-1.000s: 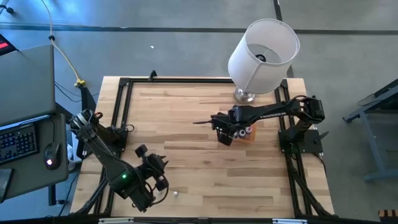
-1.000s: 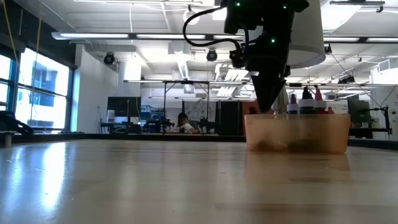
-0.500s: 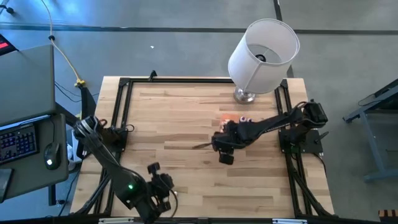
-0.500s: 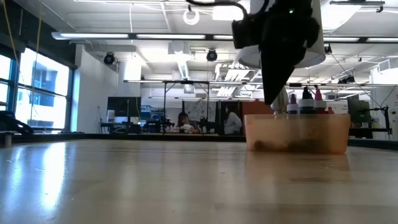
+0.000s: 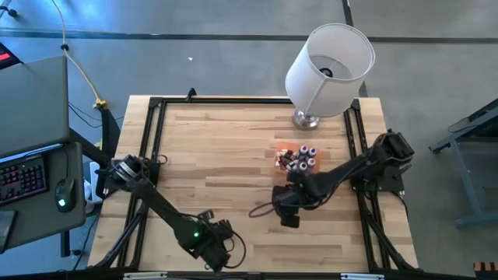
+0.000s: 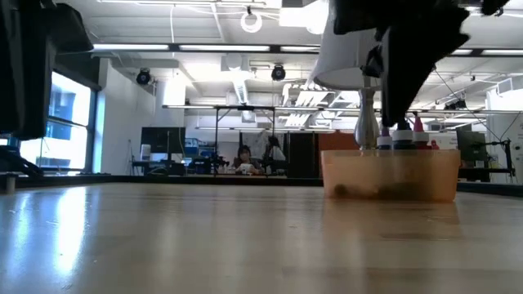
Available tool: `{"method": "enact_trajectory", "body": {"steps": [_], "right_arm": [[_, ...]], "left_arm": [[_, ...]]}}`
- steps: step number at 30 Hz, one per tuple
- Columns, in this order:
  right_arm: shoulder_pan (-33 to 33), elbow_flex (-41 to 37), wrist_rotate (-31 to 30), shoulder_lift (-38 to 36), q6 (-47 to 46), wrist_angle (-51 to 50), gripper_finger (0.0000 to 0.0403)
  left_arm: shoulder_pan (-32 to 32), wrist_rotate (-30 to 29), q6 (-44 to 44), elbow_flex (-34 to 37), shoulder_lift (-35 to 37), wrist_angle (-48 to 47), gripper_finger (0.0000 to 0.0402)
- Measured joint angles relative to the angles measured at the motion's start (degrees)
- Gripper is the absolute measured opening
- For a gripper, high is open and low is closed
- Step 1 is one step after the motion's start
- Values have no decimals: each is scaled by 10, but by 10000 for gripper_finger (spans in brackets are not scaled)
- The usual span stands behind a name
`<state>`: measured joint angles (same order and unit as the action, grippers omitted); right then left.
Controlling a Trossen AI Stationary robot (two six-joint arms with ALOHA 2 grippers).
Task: Pick & Place food coloring
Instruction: Put the small black food coloring bottle into the orange container
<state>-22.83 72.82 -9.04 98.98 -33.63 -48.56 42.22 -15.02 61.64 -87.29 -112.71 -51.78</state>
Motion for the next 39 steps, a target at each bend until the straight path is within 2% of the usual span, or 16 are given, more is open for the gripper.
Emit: {"method": "enact_trajectory", "body": {"steps": [11,18,27,39], "right_arm": [[-47,0,-39,0,-15,0,116],[-45,0,-46,0,-15,0,116],[-45,0,-48,0,-15,1,116],[-45,0,-47,0,-15,7,116]], "left_arm": [[1,21,1,0,-1,15,92],[1,53,3,0,-1,15,92],[2,37,2,0,-1,24,92],[2,56,1,-1,-33,24,92]]}}
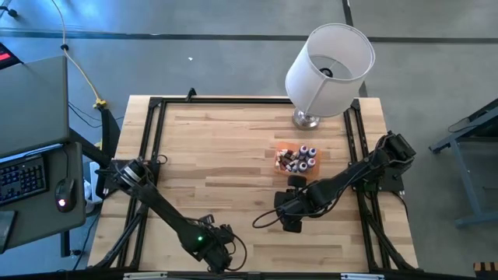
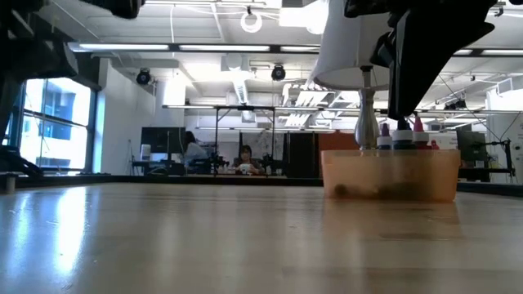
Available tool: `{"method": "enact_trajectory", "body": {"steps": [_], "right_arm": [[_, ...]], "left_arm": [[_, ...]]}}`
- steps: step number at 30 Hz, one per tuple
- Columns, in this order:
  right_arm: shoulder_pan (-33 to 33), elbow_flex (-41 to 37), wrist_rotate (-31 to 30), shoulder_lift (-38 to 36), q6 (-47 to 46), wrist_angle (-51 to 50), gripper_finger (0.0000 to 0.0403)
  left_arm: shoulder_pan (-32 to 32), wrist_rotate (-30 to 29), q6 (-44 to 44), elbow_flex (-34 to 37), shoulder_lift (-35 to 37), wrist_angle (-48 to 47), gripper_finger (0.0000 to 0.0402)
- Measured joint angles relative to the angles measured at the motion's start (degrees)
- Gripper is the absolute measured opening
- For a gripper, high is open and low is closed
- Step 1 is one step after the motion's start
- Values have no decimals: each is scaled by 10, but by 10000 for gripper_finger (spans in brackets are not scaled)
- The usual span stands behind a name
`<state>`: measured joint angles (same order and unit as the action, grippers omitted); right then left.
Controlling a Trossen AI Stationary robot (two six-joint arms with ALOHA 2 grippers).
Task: Pick & Place food coloring
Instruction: Put the small black food coloring bottle into the orange container
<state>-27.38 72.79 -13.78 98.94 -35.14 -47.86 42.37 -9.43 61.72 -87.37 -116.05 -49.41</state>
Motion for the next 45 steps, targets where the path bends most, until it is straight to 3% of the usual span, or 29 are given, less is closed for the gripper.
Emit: {"method": "enact_trajectory", "body": {"steps": [24,32,36,45], "right_arm": [[0,0,0,0,6,21,116],[0,0,-2,0,6,22,116],[0,0,-2,0,6,22,116],[-14,0,54,-27,-38,-30,116]], "left_arm": [[-5,47,6,0,-12,-1,92],[-18,62,0,0,-12,0,59],[-26,60,0,-2,-12,-1,64],[-76,41,-88,-49,-15,-4,66]]}}
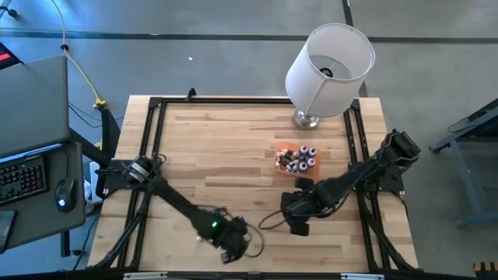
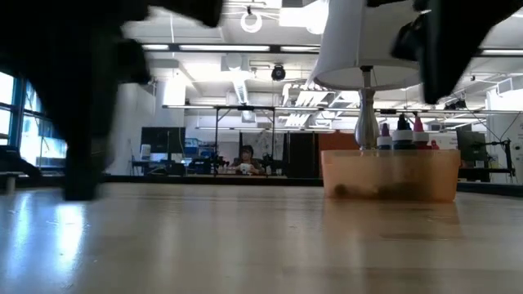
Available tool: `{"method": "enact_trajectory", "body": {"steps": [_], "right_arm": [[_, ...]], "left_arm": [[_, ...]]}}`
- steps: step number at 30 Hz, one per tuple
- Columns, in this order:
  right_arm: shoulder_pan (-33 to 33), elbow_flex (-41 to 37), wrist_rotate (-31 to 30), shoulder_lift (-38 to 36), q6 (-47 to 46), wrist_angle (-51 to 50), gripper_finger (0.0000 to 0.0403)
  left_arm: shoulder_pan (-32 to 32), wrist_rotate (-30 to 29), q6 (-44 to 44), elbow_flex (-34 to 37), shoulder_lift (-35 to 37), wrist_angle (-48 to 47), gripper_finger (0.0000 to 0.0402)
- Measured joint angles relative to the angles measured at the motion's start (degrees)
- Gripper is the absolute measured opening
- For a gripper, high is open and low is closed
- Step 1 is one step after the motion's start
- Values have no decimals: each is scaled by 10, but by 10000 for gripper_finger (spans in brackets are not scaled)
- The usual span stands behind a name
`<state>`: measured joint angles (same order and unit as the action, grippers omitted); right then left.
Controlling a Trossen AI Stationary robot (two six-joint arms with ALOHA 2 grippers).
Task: Pick & Place food coloring
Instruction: Put the small black food coloring bottle into the orange container, then put the small purple food coloring bottle into the orange container
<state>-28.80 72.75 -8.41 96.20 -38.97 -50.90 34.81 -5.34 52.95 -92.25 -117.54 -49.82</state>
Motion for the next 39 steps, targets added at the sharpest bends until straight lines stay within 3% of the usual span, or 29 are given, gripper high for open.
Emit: {"method": "enact_trajectory", "body": {"steps": [3,8,17,22,25,28,39], "right_arm": [[-29,0,-10,-23,-32,-50,116],[-109,-27,-92,-63,-121,-61,116],[-216,-226,-186,-118,-263,124,116],[-222,-323,-188,-134,-290,237,116],[-222,-351,-186,-135,-296,284,116],[-222,-359,-179,-135,-280,298,116],[-222,-358,-177,-135,-235,320,116]], "left_arm": [[-39,-21,-70,-30,0,4,66],[-109,-64,-208,-92,1,15,66],[-243,-100,-402,-112,2,233,66],[-311,-81,-402,-115,-16,293,66],[-345,-27,-360,-108,-42,280,69],[-370,27,-337,-115,-64,347,83],[-398,31,-355,-111,-99,356,160]]}}
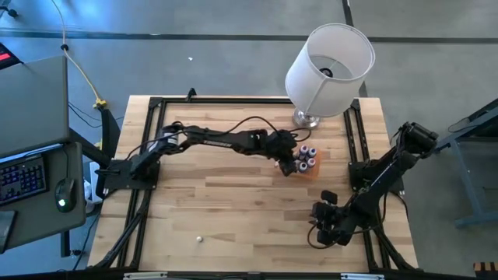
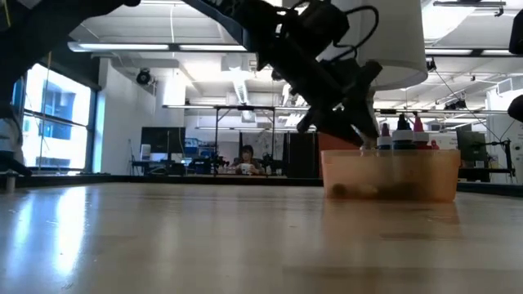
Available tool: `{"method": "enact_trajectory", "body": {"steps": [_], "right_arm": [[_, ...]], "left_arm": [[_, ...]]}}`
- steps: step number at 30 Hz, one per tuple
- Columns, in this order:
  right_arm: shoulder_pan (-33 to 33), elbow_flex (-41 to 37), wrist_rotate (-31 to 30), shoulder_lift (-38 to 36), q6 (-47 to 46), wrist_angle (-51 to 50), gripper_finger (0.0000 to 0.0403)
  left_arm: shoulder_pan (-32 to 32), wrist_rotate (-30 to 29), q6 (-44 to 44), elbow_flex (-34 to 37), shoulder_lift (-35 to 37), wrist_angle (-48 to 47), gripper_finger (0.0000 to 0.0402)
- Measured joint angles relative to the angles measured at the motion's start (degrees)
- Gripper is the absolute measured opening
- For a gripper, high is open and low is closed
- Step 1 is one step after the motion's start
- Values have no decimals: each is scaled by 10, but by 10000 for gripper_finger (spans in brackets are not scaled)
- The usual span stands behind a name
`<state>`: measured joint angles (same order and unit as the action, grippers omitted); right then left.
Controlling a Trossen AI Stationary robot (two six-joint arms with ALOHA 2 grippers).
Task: Pick & Place food coloring
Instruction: Put the small purple food coloring bottle into the orange container
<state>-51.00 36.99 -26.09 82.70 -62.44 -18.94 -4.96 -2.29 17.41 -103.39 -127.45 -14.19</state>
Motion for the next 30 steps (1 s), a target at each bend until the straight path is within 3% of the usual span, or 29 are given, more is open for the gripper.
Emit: {"method": "enact_trajectory", "body": {"steps": [4,7,13,20,26,30], "right_arm": [[0,0,-7,0,16,3,116],[0,0,-21,0,30,7,116],[3,0,-76,0,88,13,116],[23,0,-80,0,117,51,116],[71,0,-140,0,122,105,116],[97,0,-130,0,154,126,116]], "left_arm": [[1,18,-4,0,6,-14,175],[1,30,-7,-14,40,-93,170],[22,-76,-28,-75,152,-343,153],[140,-186,2,-74,276,-549,151],[271,-229,119,8,311,-662,151],[370,-200,225,125,337,-649,151]]}}
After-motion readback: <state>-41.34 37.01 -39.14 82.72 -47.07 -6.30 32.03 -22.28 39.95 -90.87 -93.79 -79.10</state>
